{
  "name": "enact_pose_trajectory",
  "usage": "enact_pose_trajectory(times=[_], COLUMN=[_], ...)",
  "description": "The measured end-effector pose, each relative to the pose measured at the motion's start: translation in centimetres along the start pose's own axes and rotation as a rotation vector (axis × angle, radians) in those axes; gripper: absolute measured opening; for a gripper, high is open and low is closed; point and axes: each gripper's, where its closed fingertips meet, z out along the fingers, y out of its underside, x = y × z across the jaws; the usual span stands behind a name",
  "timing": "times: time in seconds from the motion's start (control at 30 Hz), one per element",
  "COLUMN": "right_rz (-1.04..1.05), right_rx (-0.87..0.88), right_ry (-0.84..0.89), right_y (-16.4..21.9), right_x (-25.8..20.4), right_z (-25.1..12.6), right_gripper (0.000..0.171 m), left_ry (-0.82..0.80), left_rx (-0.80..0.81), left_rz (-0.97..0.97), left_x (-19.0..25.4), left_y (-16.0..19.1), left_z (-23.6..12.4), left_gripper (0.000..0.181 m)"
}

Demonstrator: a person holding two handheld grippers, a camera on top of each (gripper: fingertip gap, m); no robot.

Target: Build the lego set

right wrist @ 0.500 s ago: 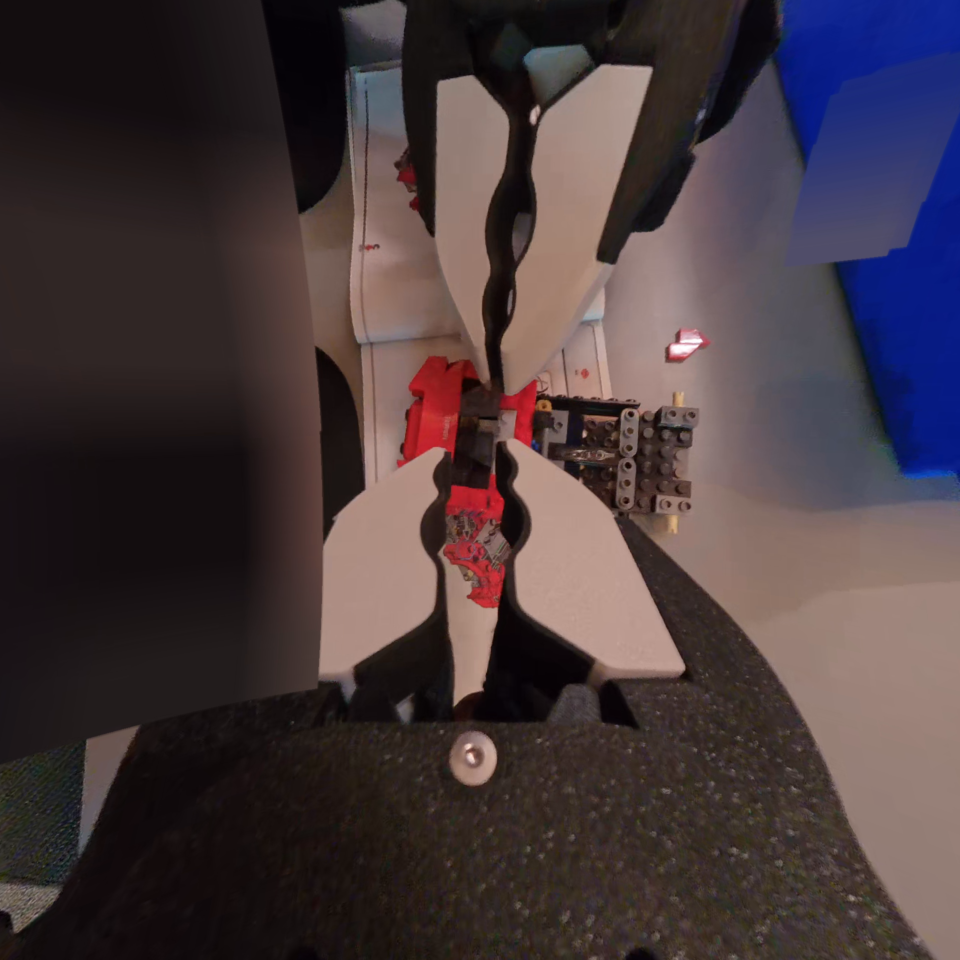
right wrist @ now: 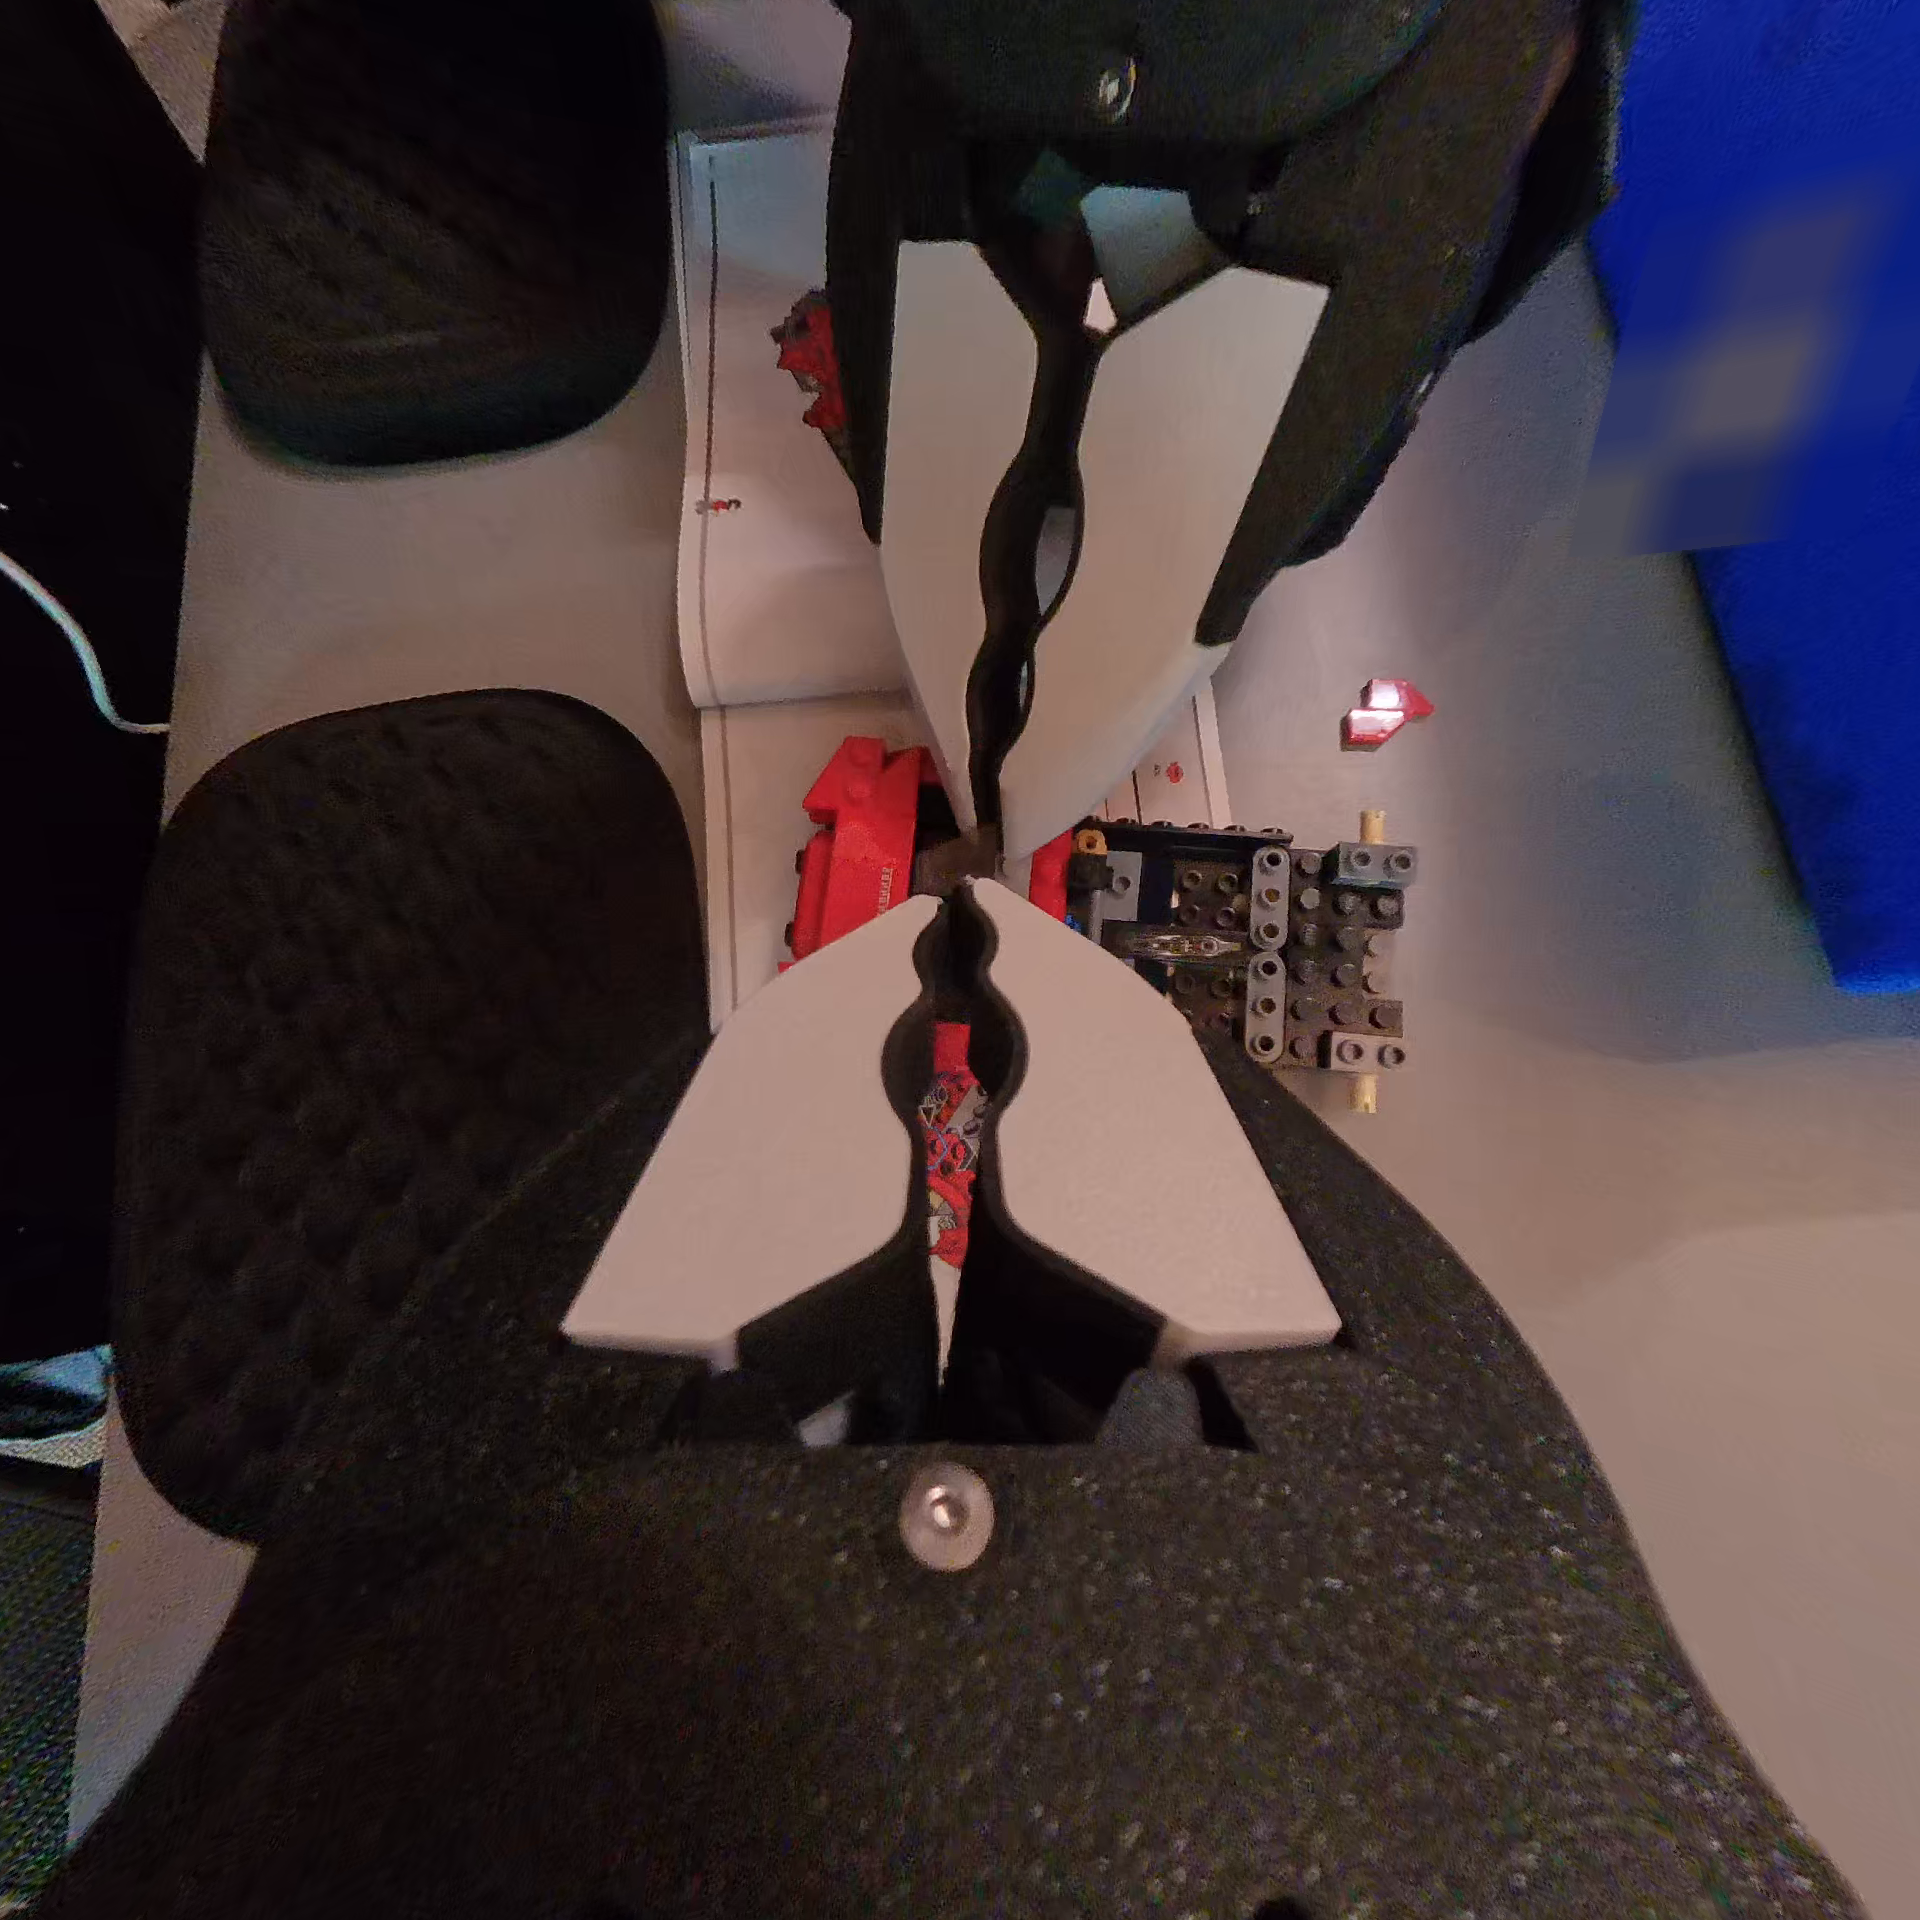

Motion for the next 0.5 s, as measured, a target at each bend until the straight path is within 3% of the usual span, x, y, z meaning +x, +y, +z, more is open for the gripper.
enact_pose_trajectory(times=[0.5], right_rz=[-0.019], right_rx=[-0.097], right_ry=[-0.009], right_y=[0.2], right_x=[-0.2], right_z=[1.4], right_gripper=[0.000], left_ry=[0.007], left_rx=[-0.016], left_rz=[0.025], left_x=[0.0], left_y=[0.2], left_z=[0.1], left_gripper=[0.002])
